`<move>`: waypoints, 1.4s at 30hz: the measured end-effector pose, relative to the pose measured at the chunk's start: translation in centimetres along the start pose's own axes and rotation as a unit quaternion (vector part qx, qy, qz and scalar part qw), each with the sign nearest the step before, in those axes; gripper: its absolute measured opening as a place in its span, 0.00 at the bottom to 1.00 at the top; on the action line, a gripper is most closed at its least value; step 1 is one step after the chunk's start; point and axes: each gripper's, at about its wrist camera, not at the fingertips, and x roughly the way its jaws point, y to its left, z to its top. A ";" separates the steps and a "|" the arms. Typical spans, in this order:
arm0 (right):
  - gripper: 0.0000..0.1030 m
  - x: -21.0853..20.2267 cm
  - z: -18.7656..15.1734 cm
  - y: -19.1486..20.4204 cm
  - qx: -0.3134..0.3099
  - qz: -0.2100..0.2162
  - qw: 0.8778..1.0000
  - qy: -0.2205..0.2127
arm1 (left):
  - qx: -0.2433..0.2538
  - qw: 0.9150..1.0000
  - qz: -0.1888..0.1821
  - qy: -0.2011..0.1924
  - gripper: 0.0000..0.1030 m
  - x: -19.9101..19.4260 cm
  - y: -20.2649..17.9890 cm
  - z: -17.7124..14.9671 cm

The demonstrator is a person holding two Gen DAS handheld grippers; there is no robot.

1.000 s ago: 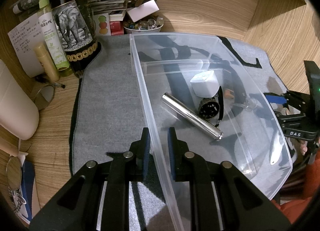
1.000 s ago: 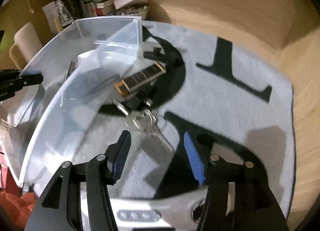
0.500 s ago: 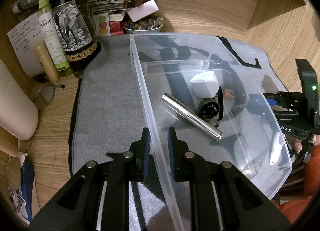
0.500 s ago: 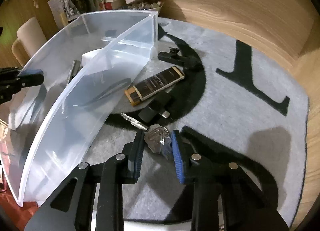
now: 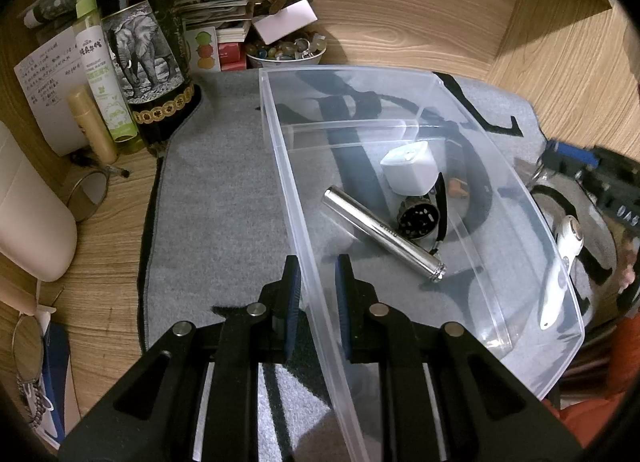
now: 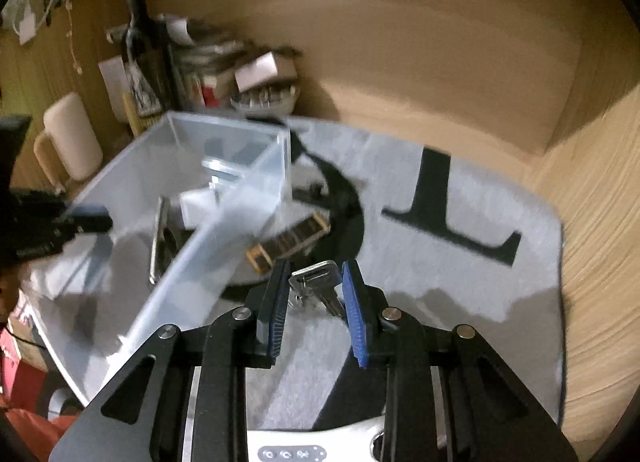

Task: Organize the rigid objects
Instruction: 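Grasp the silver keys with the right gripper and drop them in the box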

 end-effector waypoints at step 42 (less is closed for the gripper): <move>0.25 3.8 2.3 8.8 -0.081 0.086 0.993 0.018 | 0.002 1.000 0.003 0.000 0.15 0.0 -0.2 0.1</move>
